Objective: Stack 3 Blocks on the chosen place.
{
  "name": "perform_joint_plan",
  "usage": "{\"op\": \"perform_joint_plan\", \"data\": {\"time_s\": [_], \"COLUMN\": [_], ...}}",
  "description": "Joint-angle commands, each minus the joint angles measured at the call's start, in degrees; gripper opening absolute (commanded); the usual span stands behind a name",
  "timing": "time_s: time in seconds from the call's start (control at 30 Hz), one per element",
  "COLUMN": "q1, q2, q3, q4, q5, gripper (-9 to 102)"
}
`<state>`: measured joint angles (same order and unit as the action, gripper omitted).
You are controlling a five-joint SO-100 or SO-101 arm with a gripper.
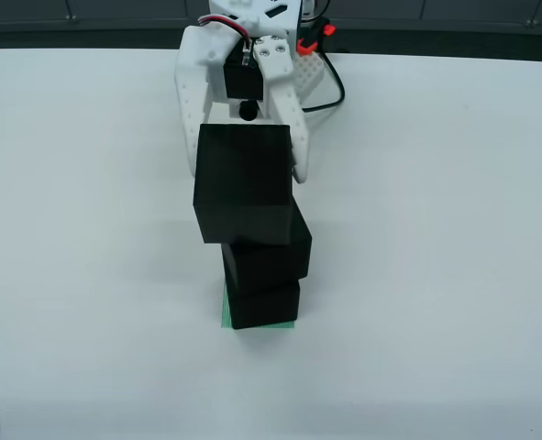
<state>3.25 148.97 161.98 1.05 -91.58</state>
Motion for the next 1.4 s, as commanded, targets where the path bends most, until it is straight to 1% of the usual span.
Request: {"op": "perform_joint_plan", "data": {"time_s": [0.0,0.13,0.37,0.67,0.8,1.1,1.23,1.37], "q1": [-1.14,-1.85,-2.02,-1.67,-1.41,-0.26,0.26,0.97], "q2": [0.0,-0.35,-1.05,-1.05,-1.05,-0.79,-0.53,1.58], "q3": [-0.09,1.58,2.29,5.89,6.33,8.61,10.2,10.46], "q4": [-2.37,-6.24,-7.73,-12.22,-14.24,-18.81,-22.5,-23.12], "q5": [-0.44,-0.44,-0.53,-2.02,-2.02,-3.25,-3.34,-3.25], "gripper": [20,20,20,21,29,37,37,37]}}
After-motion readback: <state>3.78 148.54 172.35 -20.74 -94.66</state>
